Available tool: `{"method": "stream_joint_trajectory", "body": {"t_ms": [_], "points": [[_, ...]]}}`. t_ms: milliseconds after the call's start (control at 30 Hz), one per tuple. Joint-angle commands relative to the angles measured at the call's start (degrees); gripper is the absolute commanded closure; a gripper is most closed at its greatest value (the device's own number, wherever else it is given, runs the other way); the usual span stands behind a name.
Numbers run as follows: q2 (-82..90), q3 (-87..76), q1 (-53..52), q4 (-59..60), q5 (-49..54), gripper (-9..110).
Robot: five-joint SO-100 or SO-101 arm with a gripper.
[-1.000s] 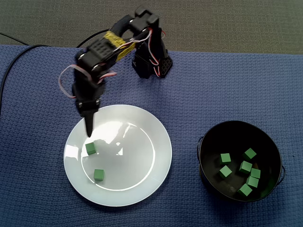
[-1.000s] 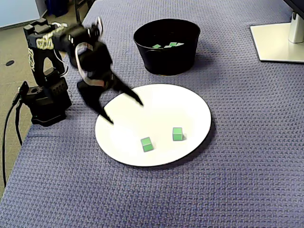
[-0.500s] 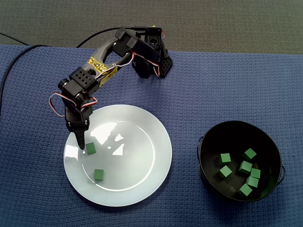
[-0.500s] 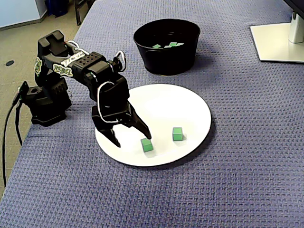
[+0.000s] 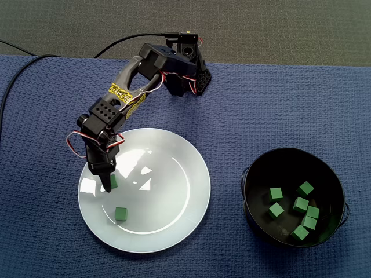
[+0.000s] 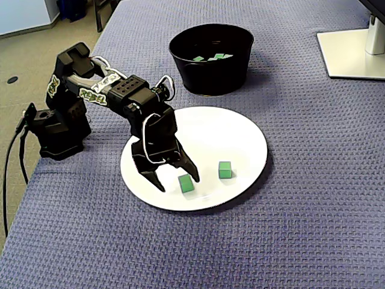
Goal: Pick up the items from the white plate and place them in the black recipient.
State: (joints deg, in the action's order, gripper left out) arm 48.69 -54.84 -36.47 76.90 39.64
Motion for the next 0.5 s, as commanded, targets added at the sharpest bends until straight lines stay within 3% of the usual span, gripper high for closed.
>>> {"method": "stream_joint_trajectory", "body": {"t_ms": [0,467], "points": [[0.4,3.4,0.8,-1.7,-0.7,79],[0.8,3.1,1.0,-3.2,-2.2,97]]}}
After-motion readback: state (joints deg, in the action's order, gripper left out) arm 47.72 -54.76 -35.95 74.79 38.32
